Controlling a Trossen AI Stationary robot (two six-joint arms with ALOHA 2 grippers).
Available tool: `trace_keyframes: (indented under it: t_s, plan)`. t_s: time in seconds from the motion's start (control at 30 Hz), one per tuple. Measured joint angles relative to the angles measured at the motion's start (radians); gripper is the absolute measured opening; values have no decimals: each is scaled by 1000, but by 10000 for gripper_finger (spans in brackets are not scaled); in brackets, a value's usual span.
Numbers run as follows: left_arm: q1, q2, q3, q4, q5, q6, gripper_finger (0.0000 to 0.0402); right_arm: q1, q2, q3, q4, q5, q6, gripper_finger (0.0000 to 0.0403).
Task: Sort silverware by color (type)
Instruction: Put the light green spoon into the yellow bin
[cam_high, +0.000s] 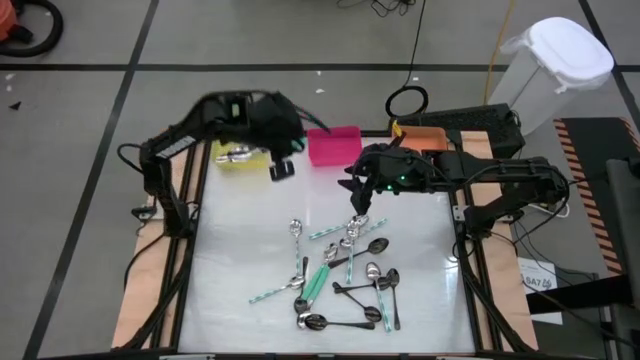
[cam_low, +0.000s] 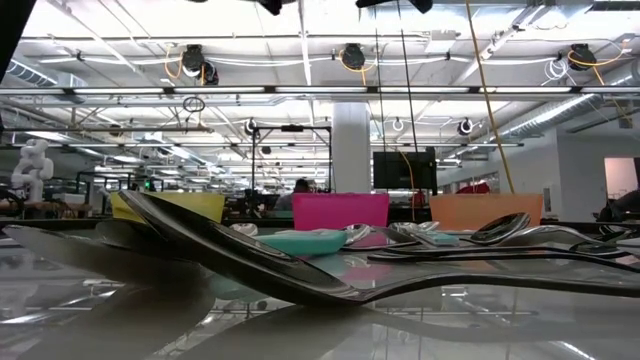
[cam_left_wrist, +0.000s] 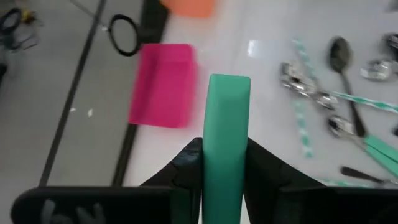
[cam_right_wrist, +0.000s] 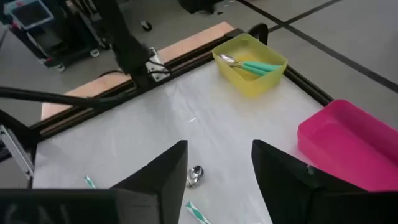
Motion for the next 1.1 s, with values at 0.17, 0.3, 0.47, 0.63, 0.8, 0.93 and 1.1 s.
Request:
trace_keyframes:
  t_s: [0.17, 0.3, 0.47, 0.63, 0.8, 0.93, 1.1]
  plan:
    - [132, -18, -1, 6, 75, 59, 79, 0, -5, 0, -8, -3, 24, 172]
    - [253, -15, -1, 11, 125, 75, 79, 0, -8, 0, -22, -8, -11, 172]
    - [394, 2, -2, 30, 148, 72, 79, -2, -14, 0, -95, -8, -94, 171]
    - [512, -2, -90, 124, 255, 60, 79, -27, -28, -1, -155, -11, -186, 171]
    - [560, 1, -226, 158, 269, 95, 79, -48, -88, -1, -213, -11, -255, 171]
    - [571, 2, -341, 223, 275, 104, 79, -78, -138, -1, -241, -9, -284, 171]
    - [600, 1, -485, 325, 276, 146, 79, -132, -190, -1, -248, -1, -282, 171]
